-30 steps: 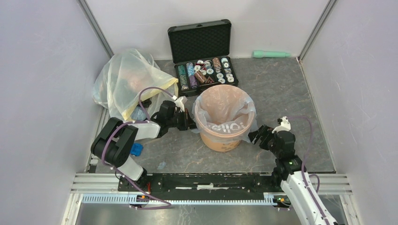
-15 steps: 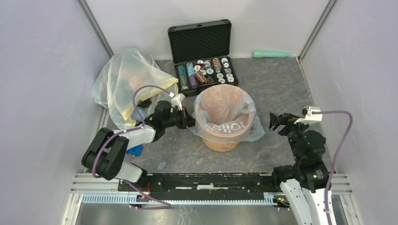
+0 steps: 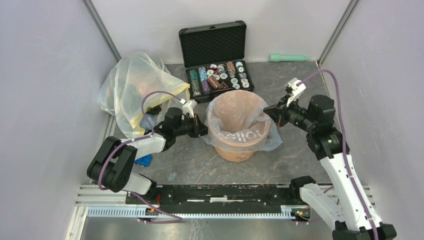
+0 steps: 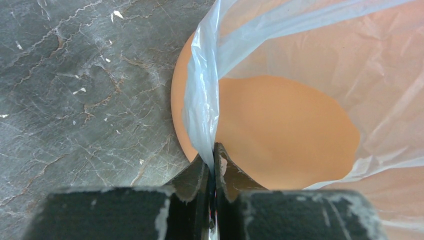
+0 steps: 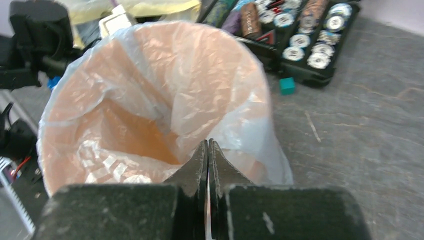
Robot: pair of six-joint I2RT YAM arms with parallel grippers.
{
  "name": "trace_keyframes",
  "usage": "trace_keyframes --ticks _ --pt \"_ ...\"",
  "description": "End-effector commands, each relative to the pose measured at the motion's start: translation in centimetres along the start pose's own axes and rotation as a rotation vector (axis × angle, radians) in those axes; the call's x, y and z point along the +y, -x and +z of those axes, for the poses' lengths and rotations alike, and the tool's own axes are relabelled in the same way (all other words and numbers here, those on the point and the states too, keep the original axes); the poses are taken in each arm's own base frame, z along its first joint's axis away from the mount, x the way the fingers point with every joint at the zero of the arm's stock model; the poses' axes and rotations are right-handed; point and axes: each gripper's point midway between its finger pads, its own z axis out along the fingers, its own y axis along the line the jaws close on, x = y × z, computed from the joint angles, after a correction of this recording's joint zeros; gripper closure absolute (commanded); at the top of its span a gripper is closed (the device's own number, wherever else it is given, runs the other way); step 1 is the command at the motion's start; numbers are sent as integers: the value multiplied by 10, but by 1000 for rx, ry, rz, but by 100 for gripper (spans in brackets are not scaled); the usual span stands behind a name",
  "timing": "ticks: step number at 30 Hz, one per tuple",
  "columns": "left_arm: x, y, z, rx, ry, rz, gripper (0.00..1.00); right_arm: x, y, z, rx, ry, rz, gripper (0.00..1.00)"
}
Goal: Put the trash bags into the trash bin
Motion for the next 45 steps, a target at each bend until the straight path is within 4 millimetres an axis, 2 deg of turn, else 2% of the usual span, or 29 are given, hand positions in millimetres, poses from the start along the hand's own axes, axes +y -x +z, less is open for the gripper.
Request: trace_keyframes --ticks 1,7,12,15,19,21,27,31,40,45 --pt "-5 10 -1 -37 -2 -3 89 34 25 5 -9 164 -144 100" --pt "-5 10 -2 -38 0 2 89 68 -1 48 164 241 -252 100" --pt "-3 9 -1 -34 7 2 89 77 -14 69 279 215 -357 100" --pt "-4 9 0 -30 4 -1 89 74 -37 79 424 158 -456 100" --pt "-3 8 0 -27 4 -3 89 68 -88 81 655 149 -570 100" --pt "-3 8 0 -27 6 -4 89 62 -104 82 705 132 -585 100" --pt "-2 8 2 -22 8 -3 89 57 -124 89 704 121 -554 100" --pt "-1 9 0 -27 19 4 89 53 -147 89 773 132 -532 100" --pt "2 7 2 -17 23 -1 89 32 -190 83 867 121 -439 100" --pt "3 5 4 -10 23 -4 89 21 -216 86 936 116 -406 100"
